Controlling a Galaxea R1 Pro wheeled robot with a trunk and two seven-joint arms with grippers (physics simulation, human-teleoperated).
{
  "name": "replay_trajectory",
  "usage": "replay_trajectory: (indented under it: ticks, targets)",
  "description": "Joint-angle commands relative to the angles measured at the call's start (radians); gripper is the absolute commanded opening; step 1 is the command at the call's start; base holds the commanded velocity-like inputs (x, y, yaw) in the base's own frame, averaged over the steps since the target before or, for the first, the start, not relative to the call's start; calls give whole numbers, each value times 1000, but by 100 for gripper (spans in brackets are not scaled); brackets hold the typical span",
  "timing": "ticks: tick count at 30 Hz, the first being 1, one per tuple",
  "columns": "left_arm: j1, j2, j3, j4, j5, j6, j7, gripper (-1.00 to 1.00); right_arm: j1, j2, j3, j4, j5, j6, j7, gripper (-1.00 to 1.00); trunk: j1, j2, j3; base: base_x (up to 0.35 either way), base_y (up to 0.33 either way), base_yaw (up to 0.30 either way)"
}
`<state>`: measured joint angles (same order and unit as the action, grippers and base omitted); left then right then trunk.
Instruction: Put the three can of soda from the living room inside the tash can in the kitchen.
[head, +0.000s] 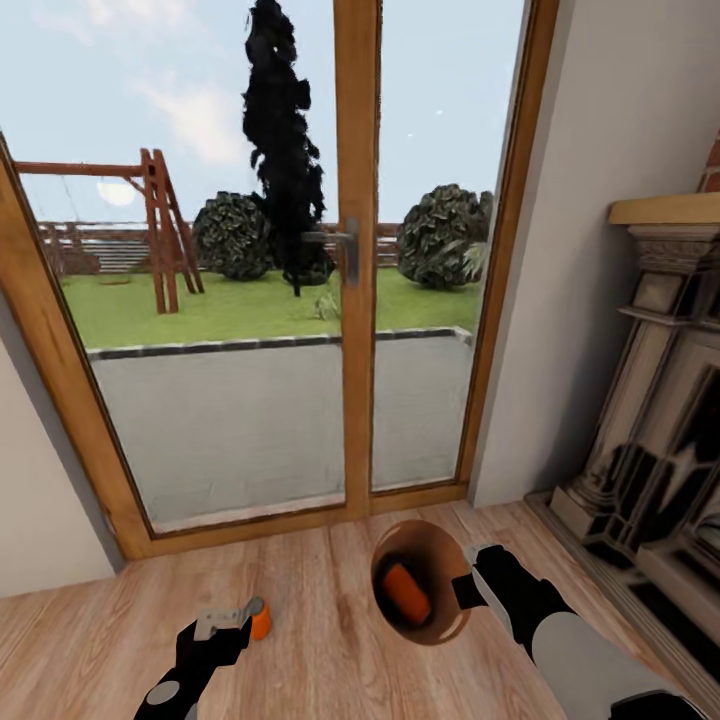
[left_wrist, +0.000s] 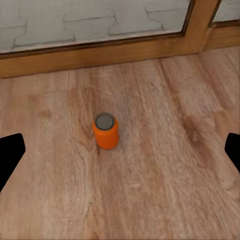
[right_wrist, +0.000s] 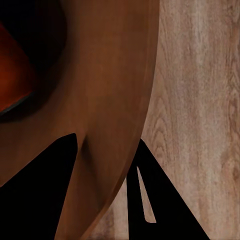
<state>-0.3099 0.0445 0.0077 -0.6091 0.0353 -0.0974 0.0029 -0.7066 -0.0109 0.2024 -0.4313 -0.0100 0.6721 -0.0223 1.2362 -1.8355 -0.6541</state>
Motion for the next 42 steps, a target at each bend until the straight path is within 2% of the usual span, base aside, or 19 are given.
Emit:
replay_trajectory:
  ticks: [1, 13, 31, 42]
  targets:
    - [0, 0, 0, 0, 0, 0, 0, 100, -1, 0, -1, -1, -5, 0, 0, -100, 0, 0, 0, 43, 43, -8]
    - [0, 0, 0, 0, 0, 0, -1, 100, -1, 2, -1, -1, -5, 0, 0, -100, 0, 0, 0, 7, 16, -5]
    - [0, 0, 0, 0, -1, 0, -3, 100, -1, 2, 1, -1, -5, 0, -5, -100, 0, 0, 18, 0, 256, -145]
    - [0, 0, 0, 0, -1, 0, -3, 100, -1, 3, 1, 0, -6, 2, -6, -100, 0, 0, 19, 0, 31, -13]
